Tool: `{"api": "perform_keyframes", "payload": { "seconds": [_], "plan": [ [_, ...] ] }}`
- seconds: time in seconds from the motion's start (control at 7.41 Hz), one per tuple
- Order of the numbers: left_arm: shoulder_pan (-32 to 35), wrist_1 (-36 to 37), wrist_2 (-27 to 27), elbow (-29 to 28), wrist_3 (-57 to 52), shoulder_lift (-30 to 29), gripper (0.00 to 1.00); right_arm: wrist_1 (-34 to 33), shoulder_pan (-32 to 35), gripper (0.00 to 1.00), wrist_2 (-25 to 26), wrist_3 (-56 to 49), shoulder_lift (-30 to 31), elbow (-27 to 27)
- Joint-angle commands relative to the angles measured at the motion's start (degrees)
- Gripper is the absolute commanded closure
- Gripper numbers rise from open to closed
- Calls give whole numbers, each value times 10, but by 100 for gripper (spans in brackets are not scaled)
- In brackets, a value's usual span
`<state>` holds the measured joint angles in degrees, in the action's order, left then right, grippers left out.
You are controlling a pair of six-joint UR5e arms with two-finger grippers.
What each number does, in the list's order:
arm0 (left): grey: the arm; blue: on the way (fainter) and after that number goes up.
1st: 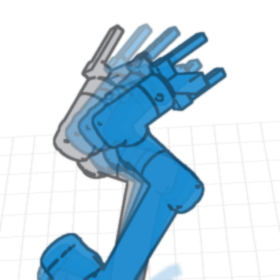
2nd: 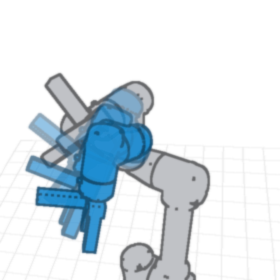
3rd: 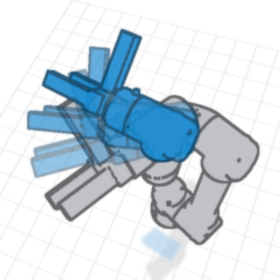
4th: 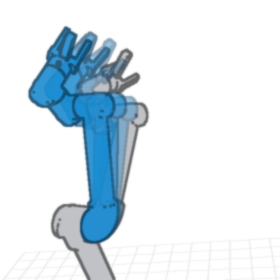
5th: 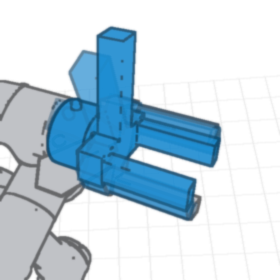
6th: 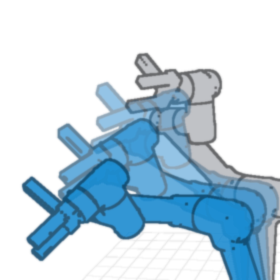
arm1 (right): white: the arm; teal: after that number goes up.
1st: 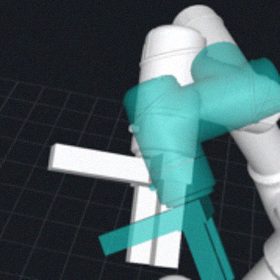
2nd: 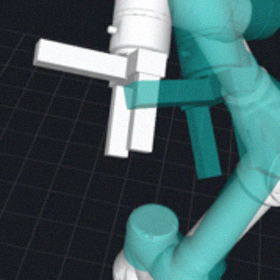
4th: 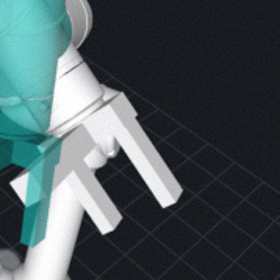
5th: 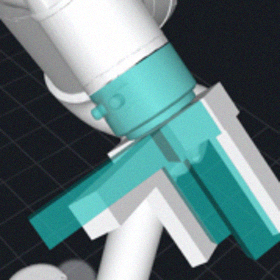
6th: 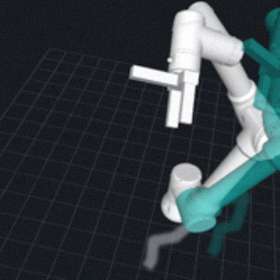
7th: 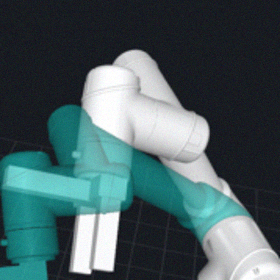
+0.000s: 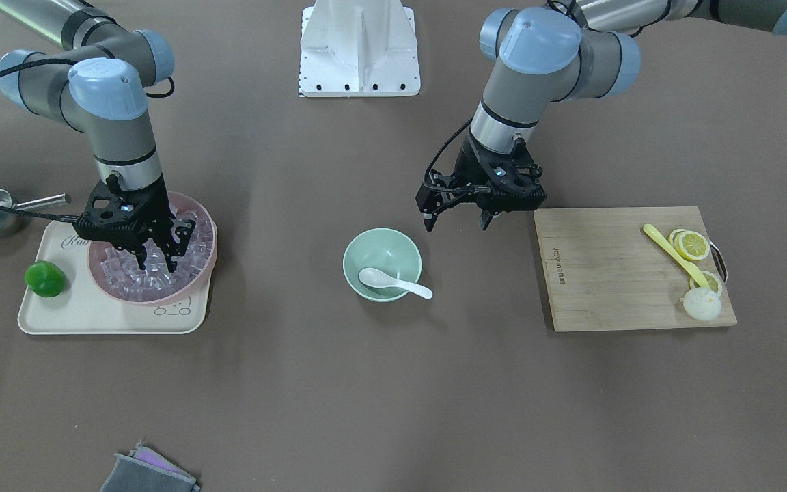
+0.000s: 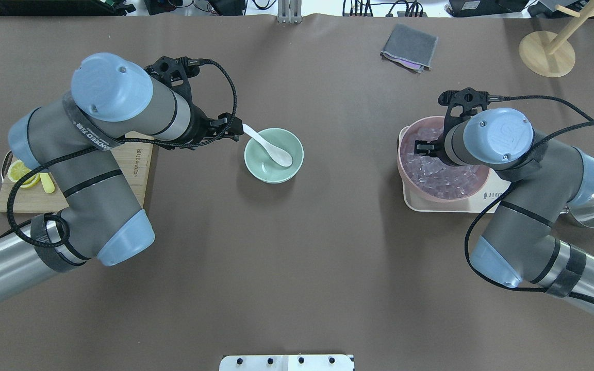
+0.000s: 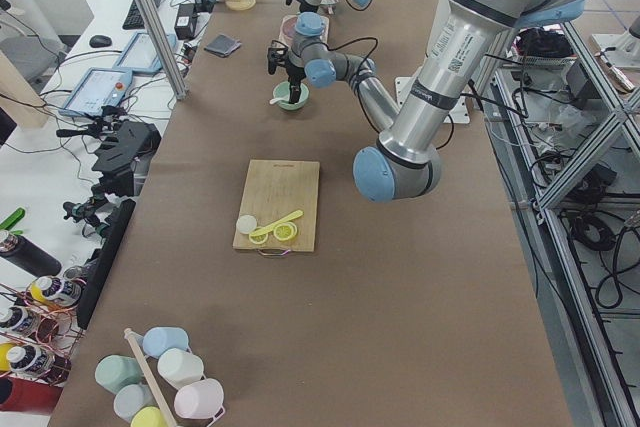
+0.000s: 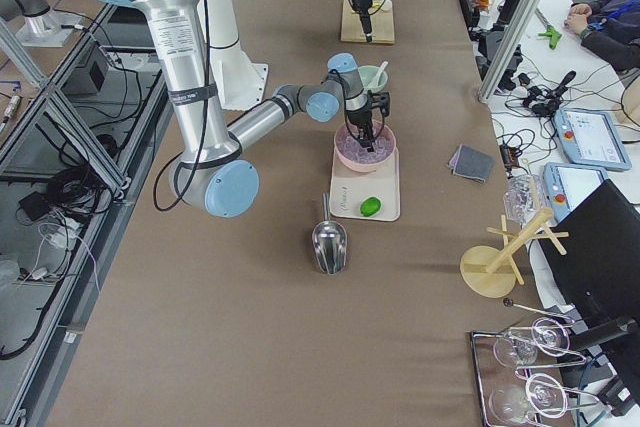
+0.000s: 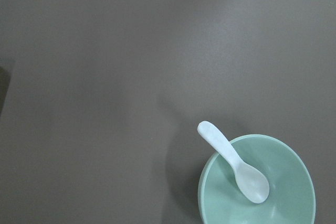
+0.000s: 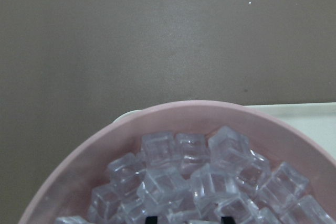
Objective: Put spoon and ice into bowl
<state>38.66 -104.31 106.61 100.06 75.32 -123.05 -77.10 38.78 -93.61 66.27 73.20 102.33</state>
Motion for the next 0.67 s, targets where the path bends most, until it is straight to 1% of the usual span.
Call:
{"api": "perform_keyframes", "payload": {
  "seconds": [0.0,0.13,0.27,0.4,0.54],
  "plan": [
    [-1,1,0,0,0,0,2,-1,2,100,-2,-1,-3,4],
    [1,1,3,1,-3,-1,2,-2,5,100,-3,-2,-3,21],
    [14,5,12,3,-28,-1,2,-2,8,100,-4,-2,-8,28],
    [49,38,72,2,-91,0,2,-1,9,100,-4,-2,-23,29],
    [92,78,123,3,-179,0,2,-2,8,100,-4,-2,-44,29]
  ]
}}
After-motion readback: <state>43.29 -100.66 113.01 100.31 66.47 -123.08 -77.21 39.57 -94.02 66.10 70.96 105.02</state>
